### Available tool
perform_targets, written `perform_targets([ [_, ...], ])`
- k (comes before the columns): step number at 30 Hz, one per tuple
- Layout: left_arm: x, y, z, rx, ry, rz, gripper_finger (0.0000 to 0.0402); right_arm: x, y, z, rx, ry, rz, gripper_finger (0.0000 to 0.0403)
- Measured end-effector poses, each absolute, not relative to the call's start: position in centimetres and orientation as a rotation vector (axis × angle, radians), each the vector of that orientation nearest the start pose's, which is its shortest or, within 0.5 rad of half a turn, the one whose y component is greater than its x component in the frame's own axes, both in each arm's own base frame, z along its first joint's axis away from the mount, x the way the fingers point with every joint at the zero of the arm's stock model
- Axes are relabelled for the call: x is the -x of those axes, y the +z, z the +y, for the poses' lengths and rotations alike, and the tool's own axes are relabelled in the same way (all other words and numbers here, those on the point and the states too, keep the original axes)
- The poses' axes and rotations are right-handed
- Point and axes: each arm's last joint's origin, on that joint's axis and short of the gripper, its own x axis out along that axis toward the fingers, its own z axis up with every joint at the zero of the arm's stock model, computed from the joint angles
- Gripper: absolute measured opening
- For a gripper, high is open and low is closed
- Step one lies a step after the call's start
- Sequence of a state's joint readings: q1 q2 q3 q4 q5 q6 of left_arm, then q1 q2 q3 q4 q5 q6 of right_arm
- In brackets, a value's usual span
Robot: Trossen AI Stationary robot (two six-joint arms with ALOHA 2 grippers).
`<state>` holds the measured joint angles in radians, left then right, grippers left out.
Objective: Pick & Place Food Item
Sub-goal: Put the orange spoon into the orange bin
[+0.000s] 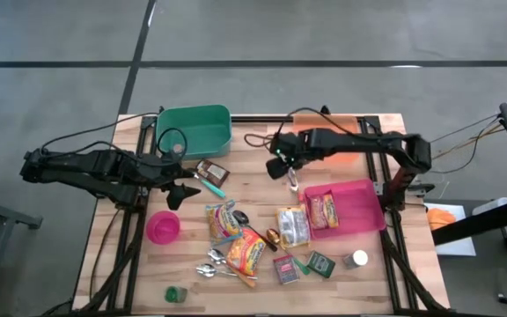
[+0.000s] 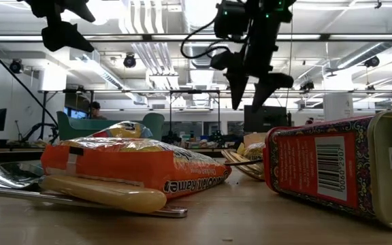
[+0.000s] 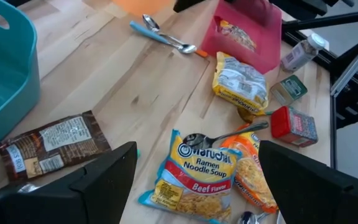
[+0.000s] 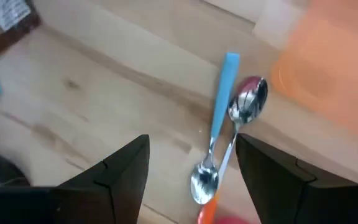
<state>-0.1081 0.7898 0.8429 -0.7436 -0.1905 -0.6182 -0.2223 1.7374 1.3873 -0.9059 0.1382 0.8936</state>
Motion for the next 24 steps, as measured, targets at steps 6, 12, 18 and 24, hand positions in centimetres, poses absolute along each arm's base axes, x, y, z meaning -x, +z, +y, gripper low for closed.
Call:
perform_targets([
  [6, -14.9, 30.3, -1.1, 0.478, 0.282, 0.636, 0.0337, -32.8, 23.4, -9.4, -0.872, -0.880, 1.048, 0.0183],
  [12, -14.9, 30.3, -1.0, 0.443, 0.291, 0.633, 0.0337, -32.2, 22.0, -9.2, -0.931, -0.871, 1.104, 0.0118],
  [18, -14.9, 30.3, -1.0, 0.440, 0.291, 0.633, 0.0337, -31.5, 20.6, -8.9, -0.976, -0.895, 1.149, 0.0105],
  [24, -14.9, 30.3, -1.0, 0.439, 0.293, 0.632, 0.0337, -31.3, 19.7, -8.7, -0.999, -0.870, 1.161, 0.0148],
])
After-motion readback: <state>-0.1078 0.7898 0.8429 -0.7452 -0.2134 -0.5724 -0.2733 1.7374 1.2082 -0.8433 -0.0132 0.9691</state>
